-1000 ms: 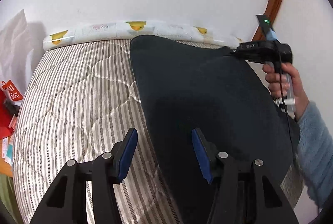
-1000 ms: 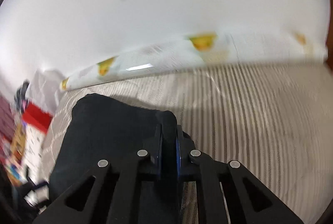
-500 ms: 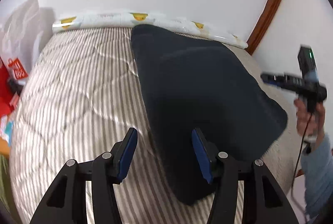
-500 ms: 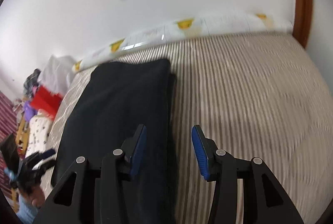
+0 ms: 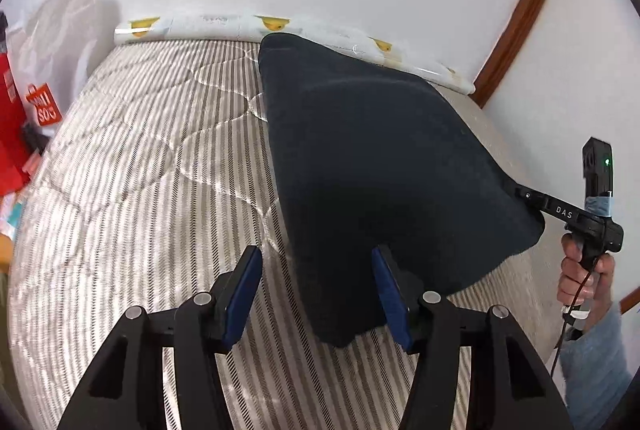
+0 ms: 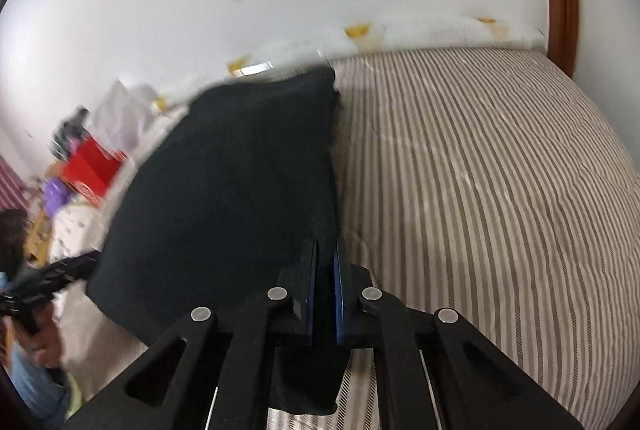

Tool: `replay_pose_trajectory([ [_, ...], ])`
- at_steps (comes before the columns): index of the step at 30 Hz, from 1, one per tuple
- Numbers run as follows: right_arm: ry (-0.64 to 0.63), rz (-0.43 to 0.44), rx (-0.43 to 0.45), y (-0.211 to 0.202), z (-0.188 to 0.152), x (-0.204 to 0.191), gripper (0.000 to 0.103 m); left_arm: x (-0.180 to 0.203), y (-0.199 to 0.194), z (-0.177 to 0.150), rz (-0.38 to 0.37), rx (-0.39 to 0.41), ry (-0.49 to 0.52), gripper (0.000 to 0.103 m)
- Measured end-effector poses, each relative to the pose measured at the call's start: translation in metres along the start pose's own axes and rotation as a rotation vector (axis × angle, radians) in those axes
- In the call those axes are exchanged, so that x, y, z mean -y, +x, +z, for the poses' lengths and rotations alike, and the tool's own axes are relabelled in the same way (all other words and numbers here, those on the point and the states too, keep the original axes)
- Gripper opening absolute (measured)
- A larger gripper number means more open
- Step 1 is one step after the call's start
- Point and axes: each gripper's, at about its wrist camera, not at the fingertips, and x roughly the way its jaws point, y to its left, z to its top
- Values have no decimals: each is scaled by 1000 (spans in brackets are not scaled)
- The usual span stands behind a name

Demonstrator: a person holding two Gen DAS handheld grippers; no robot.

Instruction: Fold small clothes

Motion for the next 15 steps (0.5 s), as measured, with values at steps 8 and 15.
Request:
replay_pose_trajectory([
  [8, -85, -158, 150, -50, -9, -45, 17, 16, -24, -4, 24, 60, 61, 54],
  [15, -225, -123, 159, -20, -35, -81, 17, 29, 2, -7, 80, 37, 83, 54],
])
